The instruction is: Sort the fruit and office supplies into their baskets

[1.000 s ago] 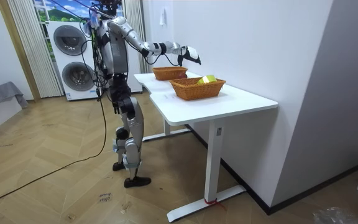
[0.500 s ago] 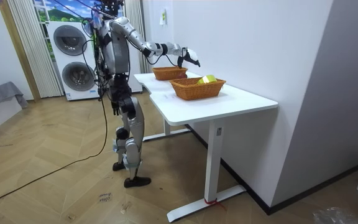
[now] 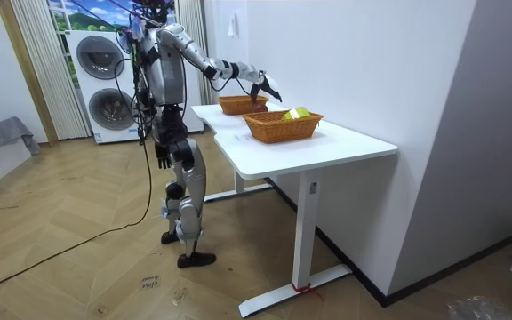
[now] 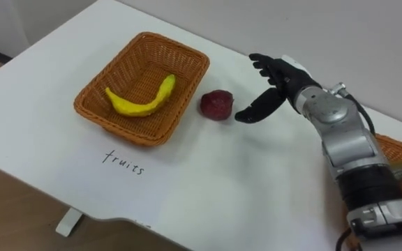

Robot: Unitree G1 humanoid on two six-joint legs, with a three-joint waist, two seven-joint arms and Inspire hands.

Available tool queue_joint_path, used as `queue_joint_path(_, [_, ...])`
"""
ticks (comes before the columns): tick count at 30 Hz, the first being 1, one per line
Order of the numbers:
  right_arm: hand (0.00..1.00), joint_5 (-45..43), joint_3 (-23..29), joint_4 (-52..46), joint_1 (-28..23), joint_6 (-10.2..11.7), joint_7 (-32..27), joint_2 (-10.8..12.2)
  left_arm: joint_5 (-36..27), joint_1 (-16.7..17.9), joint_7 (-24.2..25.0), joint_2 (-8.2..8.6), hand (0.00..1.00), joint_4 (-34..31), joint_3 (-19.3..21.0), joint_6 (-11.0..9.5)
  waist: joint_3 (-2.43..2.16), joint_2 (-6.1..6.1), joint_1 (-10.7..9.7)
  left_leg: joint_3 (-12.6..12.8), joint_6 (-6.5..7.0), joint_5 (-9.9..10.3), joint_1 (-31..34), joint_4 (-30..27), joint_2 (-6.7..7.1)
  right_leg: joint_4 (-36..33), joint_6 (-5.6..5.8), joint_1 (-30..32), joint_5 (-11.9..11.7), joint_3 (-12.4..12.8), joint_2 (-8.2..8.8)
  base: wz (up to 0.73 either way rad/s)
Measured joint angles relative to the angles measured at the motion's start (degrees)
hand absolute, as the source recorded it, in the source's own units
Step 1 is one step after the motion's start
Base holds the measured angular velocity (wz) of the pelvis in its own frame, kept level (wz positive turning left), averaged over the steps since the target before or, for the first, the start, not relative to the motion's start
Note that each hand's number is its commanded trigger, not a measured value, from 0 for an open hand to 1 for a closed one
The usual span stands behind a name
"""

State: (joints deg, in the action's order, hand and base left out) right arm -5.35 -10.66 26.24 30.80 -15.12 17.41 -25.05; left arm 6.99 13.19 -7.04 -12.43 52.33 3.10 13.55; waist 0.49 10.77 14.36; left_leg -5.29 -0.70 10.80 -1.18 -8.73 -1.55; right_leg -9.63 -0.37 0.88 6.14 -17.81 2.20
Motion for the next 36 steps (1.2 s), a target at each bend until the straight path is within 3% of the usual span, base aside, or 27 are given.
queue_joint_path(10, [0.0, -1.72, -6.11, 2.95, 0.02, 0.08, -0.28, 0.36, -0.05, -0.56, -0.14, -0.23, 0.0, 0.6, -1.61, -0.13, 0.43, -0.39, 0.3, -0.98, 0.0, 0.0, 0.46, 0.07, -0.05, 0.18, 0.02, 0.03, 0.01, -1.03, -0.05, 0.04])
queue_joint_path(19, [0.0, -1.71, -6.23, 6.5, 0.38, 0.67, -2.76, 2.22, -0.1, -2.48, -0.28, -0.51, 0.0, 0.83, -2.29, -0.42, 0.58, -0.28, 2.69, -1.23, -0.02, -0.02, 0.91, 0.02, -0.08, 0.95, 0.02, 0.14, 0.01, -1.17, -0.2, 0.01])
queue_joint_path(26, [0.0, -1.66, -6.24, 6.97, 1.7, 0.7, -4.91, 2.27, -0.07, -2.32, -0.3, -0.5, 0.0, 0.83, -2.28, -0.57, 0.89, 0.32, 3.37, -1.92, -0.04, 0.0, 2.61, -0.65, -0.06, 1.01, 0.02, 1.05, 0.01, -1.4, -0.18, 0.06])
queue_joint_path(32, [0.0, -1.14, -6.63, 9.51, 2.18, 0.8, -6.17, 2.29, -0.04, -2.16, -0.27, -0.5, 0.0, 0.58, -2.12, -0.11, 1.11, 0.0, 5.07, -2.1, -0.06, 0.01, 3.15, -0.8, -0.03, 1.02, 0.02, 1.54, 0.01, -1.39, -0.18, 0.01])
queue_joint_path(36, [0.0, -1.14, -6.63, 10.04, 2.86, 0.8, -6.81, 2.29, -0.04, -2.01, -0.22, -0.49, 0.0, 0.57, -2.13, 0.26, 1.18, -0.12, 5.07, -2.31, -0.09, 0.0, 3.62, -1.0, -0.02, 1.02, 0.02, 1.78, 0.01, -1.4, -0.19, 0.02])
